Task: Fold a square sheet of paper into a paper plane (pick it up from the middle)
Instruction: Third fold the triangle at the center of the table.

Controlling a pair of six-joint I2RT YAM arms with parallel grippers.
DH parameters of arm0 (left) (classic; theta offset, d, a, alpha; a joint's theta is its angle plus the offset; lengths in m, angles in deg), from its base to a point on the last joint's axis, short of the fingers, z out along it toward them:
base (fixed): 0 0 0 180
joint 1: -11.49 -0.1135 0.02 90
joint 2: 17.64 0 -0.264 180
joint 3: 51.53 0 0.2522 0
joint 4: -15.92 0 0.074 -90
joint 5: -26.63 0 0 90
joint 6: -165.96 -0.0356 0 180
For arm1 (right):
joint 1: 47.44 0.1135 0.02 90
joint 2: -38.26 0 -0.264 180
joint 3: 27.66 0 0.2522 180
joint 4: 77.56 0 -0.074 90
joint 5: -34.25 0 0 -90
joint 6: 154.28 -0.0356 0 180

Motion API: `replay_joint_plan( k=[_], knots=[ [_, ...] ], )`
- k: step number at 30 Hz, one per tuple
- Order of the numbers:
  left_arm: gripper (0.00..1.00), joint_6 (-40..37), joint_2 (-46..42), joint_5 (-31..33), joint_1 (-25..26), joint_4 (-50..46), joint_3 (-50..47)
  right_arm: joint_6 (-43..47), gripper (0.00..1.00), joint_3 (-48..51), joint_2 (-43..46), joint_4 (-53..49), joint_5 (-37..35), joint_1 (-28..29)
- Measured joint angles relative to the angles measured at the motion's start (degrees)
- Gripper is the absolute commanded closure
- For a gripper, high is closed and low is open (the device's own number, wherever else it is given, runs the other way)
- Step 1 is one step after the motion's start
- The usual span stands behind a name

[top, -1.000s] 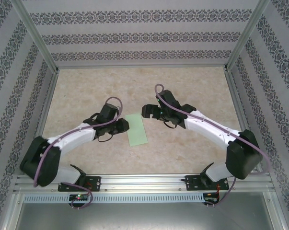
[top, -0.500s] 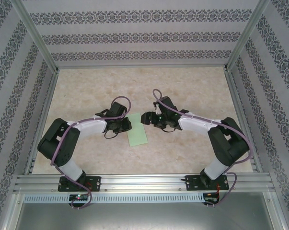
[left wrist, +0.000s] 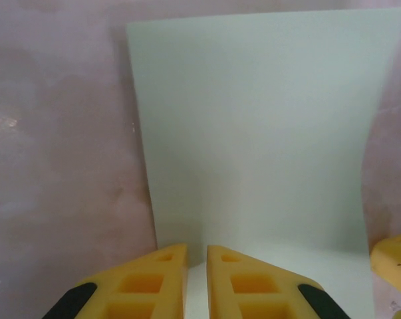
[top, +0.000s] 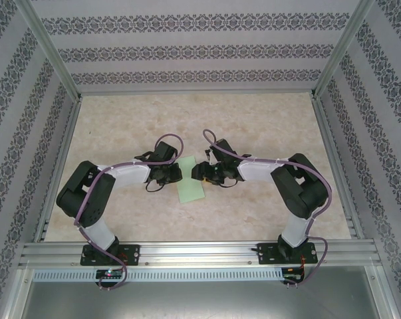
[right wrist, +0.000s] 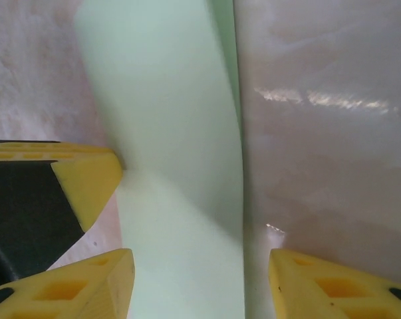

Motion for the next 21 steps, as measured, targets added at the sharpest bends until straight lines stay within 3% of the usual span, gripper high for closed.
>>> replay_joint_plan(
  k=[2, 21],
  knots=[
    [0.83, -0.28, 0.02, -0.07, -0.02, 0.68, 0.00, -0.26, 0.49, -0.02, -0.46, 0.35, 0.39, -0.02],
    [0.83, -7.04, 1.57, -2.80, -0.04, 3.34, 0.28, -3.13, 0.52, 2.01, -1.55, 6.88, 4.17, -0.90]
  ],
)
